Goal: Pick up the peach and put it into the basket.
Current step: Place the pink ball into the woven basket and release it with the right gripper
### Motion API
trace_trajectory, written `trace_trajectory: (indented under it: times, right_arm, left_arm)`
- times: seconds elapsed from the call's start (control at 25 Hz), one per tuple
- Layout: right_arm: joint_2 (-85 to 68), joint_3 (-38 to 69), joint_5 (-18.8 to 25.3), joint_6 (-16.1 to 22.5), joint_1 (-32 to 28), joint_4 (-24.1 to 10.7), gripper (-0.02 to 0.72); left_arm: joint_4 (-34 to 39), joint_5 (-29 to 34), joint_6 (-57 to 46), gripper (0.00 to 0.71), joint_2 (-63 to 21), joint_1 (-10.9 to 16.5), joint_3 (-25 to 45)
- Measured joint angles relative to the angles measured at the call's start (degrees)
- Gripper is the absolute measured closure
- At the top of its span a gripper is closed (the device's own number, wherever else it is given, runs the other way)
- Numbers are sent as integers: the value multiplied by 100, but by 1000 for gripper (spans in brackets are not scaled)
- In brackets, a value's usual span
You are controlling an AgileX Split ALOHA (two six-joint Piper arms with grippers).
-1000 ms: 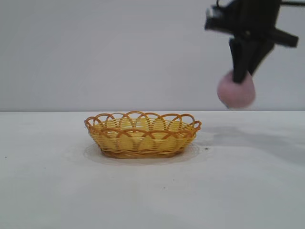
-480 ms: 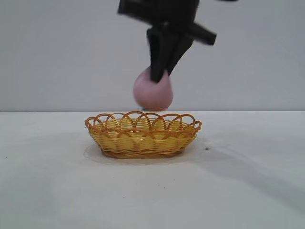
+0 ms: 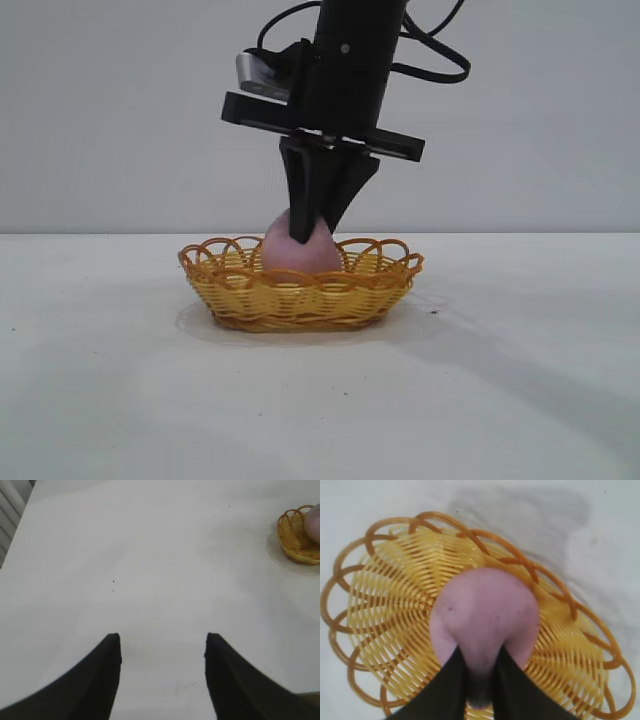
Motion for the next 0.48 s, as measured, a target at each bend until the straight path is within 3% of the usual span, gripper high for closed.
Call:
trace_trajectory:
  times: [0.12,0.48]
  right_arm:
    - [9,0,0,0,0,-39,419]
    - [9,0,287,0,0,-177,405]
  left_arm:
    - [0,0,0,381,0,0,0]
    - [0,0,0,381,0,0,0]
